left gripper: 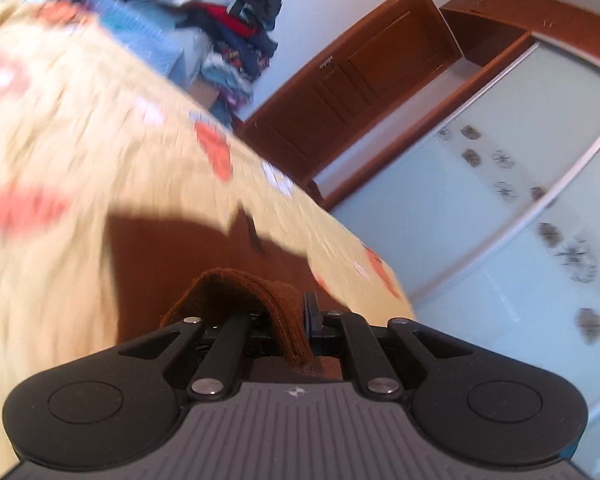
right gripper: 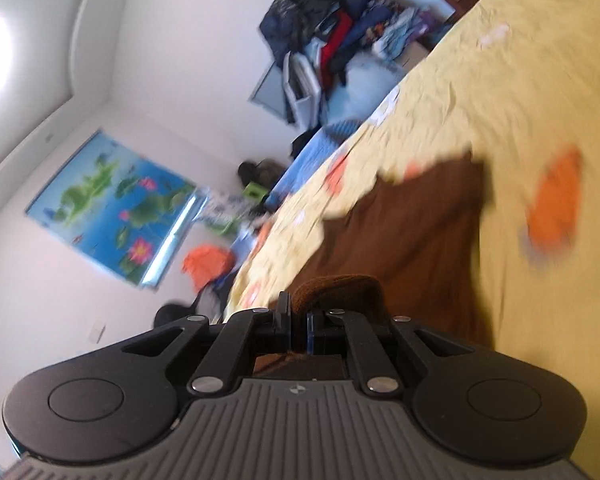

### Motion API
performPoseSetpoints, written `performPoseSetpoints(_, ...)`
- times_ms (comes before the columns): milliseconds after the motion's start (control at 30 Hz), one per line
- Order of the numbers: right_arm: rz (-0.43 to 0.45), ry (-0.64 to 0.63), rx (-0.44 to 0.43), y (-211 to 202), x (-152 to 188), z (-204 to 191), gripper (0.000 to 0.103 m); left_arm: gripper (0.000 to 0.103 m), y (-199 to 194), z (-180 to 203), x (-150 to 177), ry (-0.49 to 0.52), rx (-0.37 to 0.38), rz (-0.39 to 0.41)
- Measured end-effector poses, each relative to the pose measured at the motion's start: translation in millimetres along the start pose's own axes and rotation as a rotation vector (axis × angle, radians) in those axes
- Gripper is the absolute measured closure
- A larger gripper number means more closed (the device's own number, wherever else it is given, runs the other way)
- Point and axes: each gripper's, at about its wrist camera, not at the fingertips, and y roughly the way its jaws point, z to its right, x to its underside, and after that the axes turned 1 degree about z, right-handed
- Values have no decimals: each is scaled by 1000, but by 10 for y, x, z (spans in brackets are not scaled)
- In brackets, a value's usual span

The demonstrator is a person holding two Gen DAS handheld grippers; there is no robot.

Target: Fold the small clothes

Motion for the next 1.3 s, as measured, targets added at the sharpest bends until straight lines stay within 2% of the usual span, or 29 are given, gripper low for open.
performPoseSetpoints(67, 4, 24, 46, 364, -288, 172, 89, 97, 375, -51, -238, 19, -32, -2)
performPoseSetpoints(167, -6, 63, 128, 899, -584, 415, 89, 96, 899, -194, -488, 42, -127, 1)
performPoseSetpoints(267, 20, 103, 213, 1308, -707, 645, 83, 95, 1317, -421, -667, -23, -229, 0)
performPoseSetpoints(300, 33, 111, 246, 1401, -731, 697, 80, 89, 1362, -511, -686, -73, -234, -19)
performPoseSetpoints(333, 44, 120, 274, 1471, -728, 727, 67, 81, 1389, -584, -705, -128, -236, -46)
performPoseSetpoints(367, 58, 132, 269, 1498, -715, 738, 56, 75, 1354, -638, -717, -189, -252, -42)
performPoseSetpoints(400, 78, 133, 251, 1480, -686, 702, 50, 56, 1231, -660, -690, -217, -250, 9)
performPoseSetpoints(433, 102, 109, 242, 1432, -641, 631, 35, 27, 1067, -660, -645, -210, -228, 71)
performPoseSetpoints(467, 123, 61, 240, 1346, -582, 543, 19, 14, 884, -647, -588, -194, -222, 124)
performPoseSetpoints(500, 128, 1, 246, 1244, -500, 433, 14, 3, 666, -626, -508, -179, -239, 170)
performPoseSetpoints(567, 124, -109, 246, 998, -284, 247, 12, 3, 198, -604, -269, -169, -267, 239)
performPoseSetpoints(633, 108, -154, 245, 699, 8, 188, 10, 3, -159, -641, 27, -203, -281, 241)
performPoseSetpoints(700, 87, -141, 273, 361, 313, 240, 10, 3, -457, -707, 421, -264, -288, 245)
performPoseSetpoints(800, 72, -28, 307, 19, 735, 429, 9, 3, -674, -788, 915, -352, -284, 195)
performPoseSetpoints(833, 86, -7, 313, -54, 867, 462, 12, 4, -591, -822, 1009, -376, -273, 170)
performPoseSetpoints(900, 117, 0, 287, -71, 983, 454, 12, 3, -545, -734, 1130, -347, -257, 199)
performPoseSetpoints(967, 104, 27, 282, 55, 955, 414, 10, 3, -372, -697, 1088, -368, -226, 168)
performPoseSetpoints(1000, 88, 56, 252, 157, 908, 434, 10, 3, -283, -684, 1059, -376, -218, 170)
performPoseSetpoints(1033, 88, 72, 229, 260, 854, 461, 12, 3, -156, -643, 1007, -356, -241, 179)
performPoseSetpoints(1100, 98, 73, 279, 445, 747, 468, 24, 5, 12, -561, 949, -280, -286, 175)
performPoseSetpoints(1133, 91, 87, 304, 531, 704, 494, 44, 22, 70, -527, 933, -255, -307, 169)
performPoseSetpoints(1167, 66, 110, 312, 611, 675, 546, 75, 45, 140, -510, 921, -255, -335, 139)
performPoseSetpoints(1200, 40, 120, 316, 669, 674, 602, 85, 89, 205, -535, 910, -266, -358, 87)
performPoseSetpoints(1300, 51, 100, 307, 648, 727, 602, 85, 91, 145, -580, 928, -285, -341, 63)
